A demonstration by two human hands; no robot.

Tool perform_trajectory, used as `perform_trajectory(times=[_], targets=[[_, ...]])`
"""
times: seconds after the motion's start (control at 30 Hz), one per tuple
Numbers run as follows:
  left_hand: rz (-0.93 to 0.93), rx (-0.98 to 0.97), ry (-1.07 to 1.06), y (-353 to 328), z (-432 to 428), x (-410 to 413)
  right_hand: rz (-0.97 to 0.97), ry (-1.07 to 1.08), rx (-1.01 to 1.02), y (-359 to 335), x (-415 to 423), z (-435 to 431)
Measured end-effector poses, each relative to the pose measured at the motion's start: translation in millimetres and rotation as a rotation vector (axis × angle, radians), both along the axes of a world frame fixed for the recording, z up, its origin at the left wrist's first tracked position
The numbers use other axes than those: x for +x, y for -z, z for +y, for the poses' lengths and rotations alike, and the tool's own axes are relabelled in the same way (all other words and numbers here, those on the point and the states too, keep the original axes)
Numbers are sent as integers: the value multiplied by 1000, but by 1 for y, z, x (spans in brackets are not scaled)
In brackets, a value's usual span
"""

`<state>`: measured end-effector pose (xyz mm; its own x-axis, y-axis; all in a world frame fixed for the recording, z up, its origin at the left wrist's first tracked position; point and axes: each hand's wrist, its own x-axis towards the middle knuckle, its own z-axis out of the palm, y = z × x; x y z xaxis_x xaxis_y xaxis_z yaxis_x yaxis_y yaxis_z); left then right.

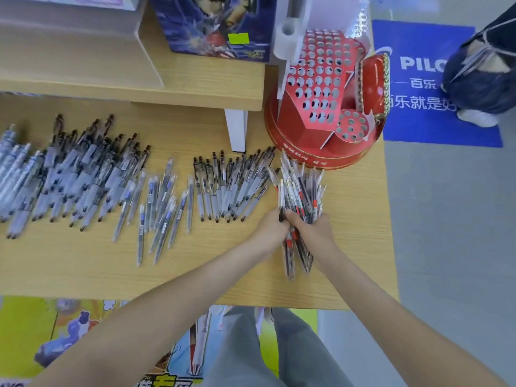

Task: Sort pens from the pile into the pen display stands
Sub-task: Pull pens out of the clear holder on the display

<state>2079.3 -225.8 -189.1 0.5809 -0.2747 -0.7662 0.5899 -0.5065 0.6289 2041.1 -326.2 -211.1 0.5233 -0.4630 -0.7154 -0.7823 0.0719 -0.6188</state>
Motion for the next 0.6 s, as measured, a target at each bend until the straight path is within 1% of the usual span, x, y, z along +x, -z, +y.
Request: perform_trajectory(times=[0.07,0.17,0.3,0.37,0.43,0.53,0.6], targets=[[78,-69,-41,1,-3,-1,-53,0,96,0,-2,-6],[174,-181,-89,2,-5,-1,-116,67,225,-1,-5,-11],[304,-424,-297,-6,0,-2,-168,35,251,-3,-7,-10],[379,-534,-415,-10,2,1,-166,-24,268,-4,-6,-9],[444,-601,-493,-11,4,5,-159,-98,288,-4,-6,-8],[503,-631,-490,-12,5,10,-133,-171,325,-4,-6,-8],[480,-586,-442,-12,4,13,-127,-208,348,-10,-5,-12]])
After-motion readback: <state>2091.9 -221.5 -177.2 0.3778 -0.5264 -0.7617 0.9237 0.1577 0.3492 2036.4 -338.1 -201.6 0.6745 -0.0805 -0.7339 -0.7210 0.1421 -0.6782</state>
